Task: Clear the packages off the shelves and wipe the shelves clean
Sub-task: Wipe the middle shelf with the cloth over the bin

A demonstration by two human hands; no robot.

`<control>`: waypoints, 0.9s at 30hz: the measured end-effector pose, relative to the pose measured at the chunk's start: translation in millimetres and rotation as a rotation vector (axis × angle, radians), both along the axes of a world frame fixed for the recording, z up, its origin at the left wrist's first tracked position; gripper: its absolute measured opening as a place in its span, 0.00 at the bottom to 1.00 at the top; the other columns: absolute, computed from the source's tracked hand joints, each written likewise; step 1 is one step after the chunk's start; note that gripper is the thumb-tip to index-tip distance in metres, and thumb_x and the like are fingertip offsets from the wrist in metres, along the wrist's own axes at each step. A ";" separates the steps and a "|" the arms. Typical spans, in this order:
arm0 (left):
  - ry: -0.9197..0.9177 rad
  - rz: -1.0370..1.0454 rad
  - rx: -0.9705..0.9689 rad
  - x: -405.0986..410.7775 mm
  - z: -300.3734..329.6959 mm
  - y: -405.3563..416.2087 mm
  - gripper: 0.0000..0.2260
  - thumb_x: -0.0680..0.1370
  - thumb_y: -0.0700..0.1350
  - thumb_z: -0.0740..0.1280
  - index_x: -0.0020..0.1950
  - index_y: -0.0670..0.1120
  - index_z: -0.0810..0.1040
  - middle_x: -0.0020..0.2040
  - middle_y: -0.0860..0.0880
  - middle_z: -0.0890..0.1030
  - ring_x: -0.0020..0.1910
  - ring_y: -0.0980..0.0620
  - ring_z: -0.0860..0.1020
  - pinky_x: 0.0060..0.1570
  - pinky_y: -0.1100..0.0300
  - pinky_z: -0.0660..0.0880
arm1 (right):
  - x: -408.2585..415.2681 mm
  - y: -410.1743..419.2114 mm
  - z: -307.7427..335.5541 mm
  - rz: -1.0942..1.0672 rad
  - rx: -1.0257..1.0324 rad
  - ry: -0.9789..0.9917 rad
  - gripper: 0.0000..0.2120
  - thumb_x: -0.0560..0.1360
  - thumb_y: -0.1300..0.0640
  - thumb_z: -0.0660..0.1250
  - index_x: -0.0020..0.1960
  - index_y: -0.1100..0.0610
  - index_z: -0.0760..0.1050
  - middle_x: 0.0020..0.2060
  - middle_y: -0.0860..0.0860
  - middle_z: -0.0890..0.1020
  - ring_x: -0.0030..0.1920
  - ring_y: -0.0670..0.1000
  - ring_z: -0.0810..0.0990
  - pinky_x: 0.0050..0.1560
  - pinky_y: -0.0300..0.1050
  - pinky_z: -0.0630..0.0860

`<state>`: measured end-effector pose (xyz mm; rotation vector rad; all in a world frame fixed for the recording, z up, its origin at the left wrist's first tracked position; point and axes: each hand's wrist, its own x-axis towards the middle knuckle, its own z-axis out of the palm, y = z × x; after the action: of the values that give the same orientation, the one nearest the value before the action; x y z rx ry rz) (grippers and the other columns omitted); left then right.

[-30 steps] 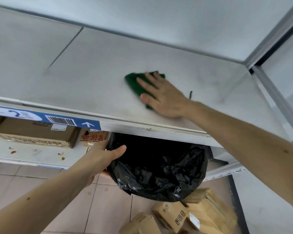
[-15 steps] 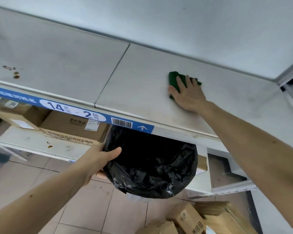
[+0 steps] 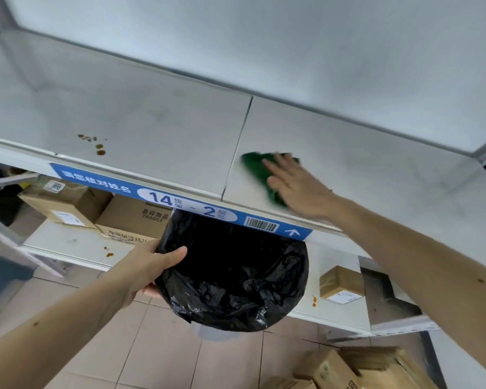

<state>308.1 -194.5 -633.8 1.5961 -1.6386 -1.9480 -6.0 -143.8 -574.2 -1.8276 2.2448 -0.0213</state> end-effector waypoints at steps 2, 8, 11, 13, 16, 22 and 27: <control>0.005 0.022 0.016 10.4 -1.9 -8.5 0.11 0.77 0.49 0.71 0.58 0.48 0.79 0.46 0.45 0.86 0.45 0.43 0.85 0.43 0.48 0.82 | -33.5 -20.1 -1.5 -0.147 -0.003 0.064 0.37 0.79 0.39 0.33 0.80 0.57 0.56 0.80 0.61 0.49 0.79 0.63 0.46 0.78 0.55 0.41; -0.030 0.121 0.046 39.8 -11.9 -26.0 0.19 0.69 0.55 0.76 0.57 0.51 0.80 0.46 0.47 0.87 0.46 0.43 0.85 0.50 0.39 0.80 | -86.1 -108.9 2.6 -0.571 0.104 0.091 0.49 0.70 0.19 0.43 0.81 0.47 0.40 0.80 0.55 0.39 0.78 0.66 0.40 0.76 0.65 0.40; -0.024 0.192 0.059 51.0 -17.4 -33.8 0.18 0.71 0.54 0.77 0.58 0.51 0.79 0.46 0.48 0.87 0.46 0.44 0.85 0.51 0.41 0.81 | -74.2 -168.7 2.3 -0.431 0.061 0.083 0.44 0.71 0.21 0.44 0.80 0.41 0.39 0.81 0.50 0.41 0.79 0.66 0.41 0.76 0.65 0.40; -0.014 0.246 0.061 55.9 -18.7 -37.8 0.15 0.74 0.51 0.73 0.59 0.50 0.79 0.46 0.48 0.87 0.46 0.44 0.85 0.52 0.43 0.81 | -56.2 -201.3 0.3 -0.317 0.025 0.060 0.38 0.76 0.26 0.45 0.81 0.42 0.42 0.81 0.49 0.44 0.79 0.62 0.42 0.77 0.61 0.42; -0.015 0.318 0.051 60.4 -17.2 -40.6 0.13 0.75 0.50 0.73 0.58 0.49 0.79 0.45 0.47 0.87 0.46 0.44 0.85 0.52 0.45 0.81 | -6.1 -226.4 -1.7 -0.032 -0.013 0.031 0.30 0.81 0.36 0.46 0.81 0.43 0.46 0.81 0.48 0.46 0.80 0.57 0.42 0.79 0.55 0.43; -0.027 0.398 0.003 63.1 -3.6 -41.3 0.11 0.75 0.48 0.73 0.56 0.48 0.80 0.42 0.46 0.87 0.44 0.43 0.85 0.43 0.51 0.81 | 110.9 -136.1 -13.8 0.740 -0.016 -0.010 0.24 0.84 0.42 0.44 0.78 0.39 0.41 0.80 0.43 0.43 0.79 0.48 0.36 0.78 0.47 0.34; -0.033 0.375 -0.009 70.2 2.5 -46.9 0.13 0.76 0.51 0.72 0.58 0.49 0.79 0.45 0.46 0.87 0.46 0.43 0.85 0.47 0.46 0.82 | 88.1 -127.8 -5.7 0.940 0.025 -0.079 0.23 0.84 0.43 0.45 0.78 0.37 0.46 0.80 0.41 0.45 0.79 0.45 0.37 0.78 0.46 0.37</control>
<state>378.4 -241.4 -631.3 1.7853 -1.2413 -1.7264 82.1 -271.6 -579.9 -2.5995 1.1411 0.0997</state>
